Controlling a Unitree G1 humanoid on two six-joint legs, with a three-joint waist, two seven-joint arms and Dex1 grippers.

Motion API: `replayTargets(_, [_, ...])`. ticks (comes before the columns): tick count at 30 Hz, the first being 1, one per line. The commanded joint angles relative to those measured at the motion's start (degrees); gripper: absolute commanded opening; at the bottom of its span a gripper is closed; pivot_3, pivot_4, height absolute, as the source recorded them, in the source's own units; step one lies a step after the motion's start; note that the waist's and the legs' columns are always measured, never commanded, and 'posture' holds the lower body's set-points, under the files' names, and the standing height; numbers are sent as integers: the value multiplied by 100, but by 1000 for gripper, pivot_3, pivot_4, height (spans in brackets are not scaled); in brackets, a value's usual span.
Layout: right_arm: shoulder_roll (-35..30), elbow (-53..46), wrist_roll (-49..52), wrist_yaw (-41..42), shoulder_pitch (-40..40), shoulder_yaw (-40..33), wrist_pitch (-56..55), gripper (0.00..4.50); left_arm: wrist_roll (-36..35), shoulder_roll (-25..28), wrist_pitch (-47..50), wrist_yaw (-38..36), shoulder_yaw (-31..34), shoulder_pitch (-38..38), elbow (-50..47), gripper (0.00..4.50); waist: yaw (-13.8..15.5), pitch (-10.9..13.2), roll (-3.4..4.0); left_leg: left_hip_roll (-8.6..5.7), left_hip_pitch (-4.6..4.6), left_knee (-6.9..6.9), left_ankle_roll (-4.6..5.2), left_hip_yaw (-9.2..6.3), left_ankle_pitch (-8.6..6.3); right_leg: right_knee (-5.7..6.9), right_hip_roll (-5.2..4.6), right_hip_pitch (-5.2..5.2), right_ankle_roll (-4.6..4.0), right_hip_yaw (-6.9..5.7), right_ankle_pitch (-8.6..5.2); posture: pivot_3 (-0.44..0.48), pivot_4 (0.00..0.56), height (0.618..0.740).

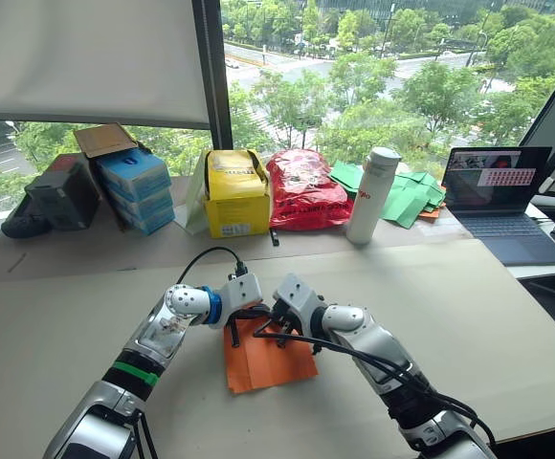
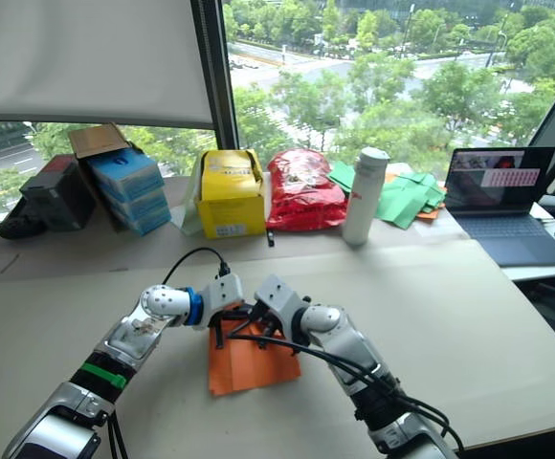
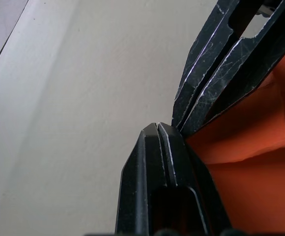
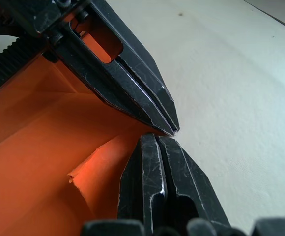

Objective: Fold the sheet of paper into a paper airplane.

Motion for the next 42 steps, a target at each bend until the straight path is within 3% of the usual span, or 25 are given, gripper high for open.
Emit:
replayTargets(1, [-141,166,35,89,172,128,409,25,106,76,75,-50,-67,99,-44,0,0,-3,0,0,0,0,0,0,0,0,0,0,0,0,0,0,150,740])
replayTargets(42, [-1126,-1689,795,-279,1403,-417,1664,25,118,54,5,-106,-91,70,20,0,58,-23,-2,0,5,19,25,-5,-15,-8,-3,21,2,-7,-1,0,150,740])
